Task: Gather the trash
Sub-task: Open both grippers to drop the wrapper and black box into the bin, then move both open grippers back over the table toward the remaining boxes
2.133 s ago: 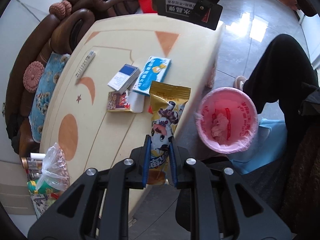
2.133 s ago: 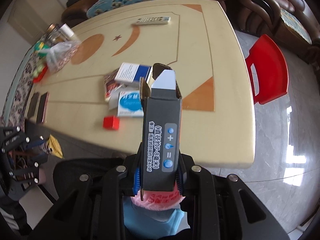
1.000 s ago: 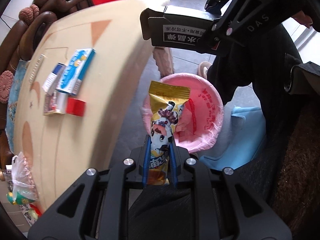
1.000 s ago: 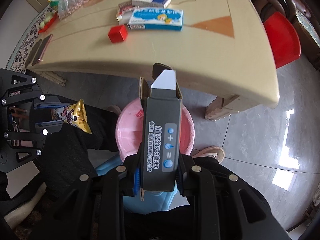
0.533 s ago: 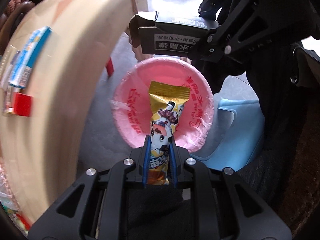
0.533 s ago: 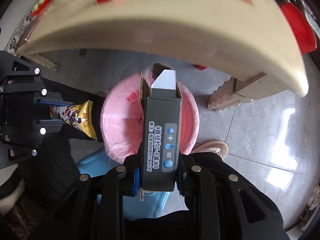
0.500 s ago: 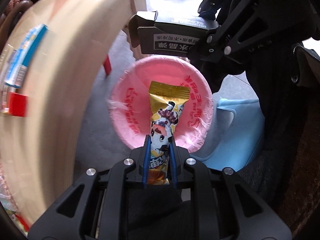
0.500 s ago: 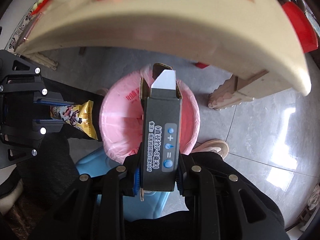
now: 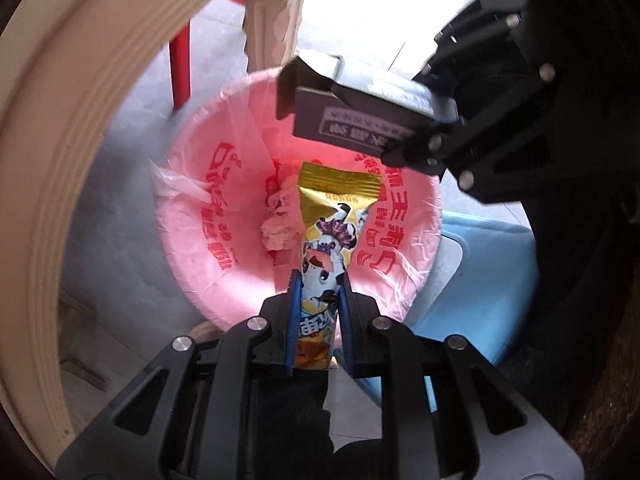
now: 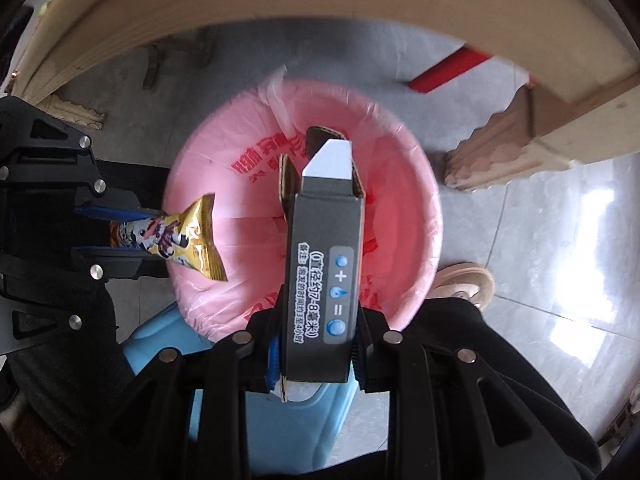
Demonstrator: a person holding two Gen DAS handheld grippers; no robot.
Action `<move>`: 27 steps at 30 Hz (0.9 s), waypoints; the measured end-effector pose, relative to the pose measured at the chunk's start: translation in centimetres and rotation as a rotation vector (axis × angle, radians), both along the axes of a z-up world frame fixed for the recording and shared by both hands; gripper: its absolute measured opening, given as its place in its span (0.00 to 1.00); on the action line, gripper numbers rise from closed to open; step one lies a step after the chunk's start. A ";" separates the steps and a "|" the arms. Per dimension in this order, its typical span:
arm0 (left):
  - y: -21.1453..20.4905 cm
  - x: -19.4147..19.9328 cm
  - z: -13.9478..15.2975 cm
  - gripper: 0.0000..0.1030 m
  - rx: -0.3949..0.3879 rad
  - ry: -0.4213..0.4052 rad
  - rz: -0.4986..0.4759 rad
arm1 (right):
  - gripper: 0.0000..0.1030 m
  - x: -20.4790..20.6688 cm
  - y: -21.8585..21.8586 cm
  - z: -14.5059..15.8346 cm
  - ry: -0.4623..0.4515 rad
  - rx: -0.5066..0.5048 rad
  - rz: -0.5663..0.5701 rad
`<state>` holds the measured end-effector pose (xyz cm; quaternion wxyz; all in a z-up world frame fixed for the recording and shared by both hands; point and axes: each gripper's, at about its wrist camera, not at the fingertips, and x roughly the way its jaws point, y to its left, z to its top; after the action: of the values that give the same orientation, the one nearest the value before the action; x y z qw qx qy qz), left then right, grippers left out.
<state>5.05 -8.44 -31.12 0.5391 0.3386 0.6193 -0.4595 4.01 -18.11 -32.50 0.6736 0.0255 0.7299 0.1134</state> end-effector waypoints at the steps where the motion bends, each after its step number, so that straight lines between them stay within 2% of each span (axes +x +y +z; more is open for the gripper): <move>1: 0.0 0.0 -0.5 0.18 0.004 0.008 0.003 | 0.26 -0.1 -0.1 -0.8 0.012 0.004 0.000; 7: 0.6 0.5 -2.5 0.18 0.057 0.041 0.034 | 0.26 -0.3 0.0 -3.1 0.045 0.014 0.008; 13: 0.3 0.7 -3.6 0.18 0.082 0.046 0.028 | 0.27 -0.4 0.9 -3.3 0.044 0.024 0.046; 14: 0.3 0.7 -3.6 0.21 0.088 0.042 0.030 | 0.28 -0.3 1.0 -3.2 0.038 0.026 0.051; 17: 0.2 0.7 -3.5 0.34 0.091 0.032 0.025 | 0.43 -0.3 1.4 -2.9 0.020 0.023 0.069; 19: 0.1 0.7 -3.3 0.41 0.088 0.027 0.021 | 0.66 -0.3 1.6 -2.7 0.005 0.003 0.077; 21: 0.0 0.7 -3.1 0.48 0.089 0.020 0.022 | 0.68 -0.3 1.7 -2.6 -0.005 -0.005 0.084; 27: 0.1 0.9 -2.9 0.53 0.093 0.012 0.039 | 0.68 -0.1 1.4 -2.5 0.006 0.001 0.067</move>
<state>5.96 -8.31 -34.01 0.5280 0.3483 0.6497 -0.4215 3.94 -16.70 -35.04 0.6674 0.0018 0.7322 0.1360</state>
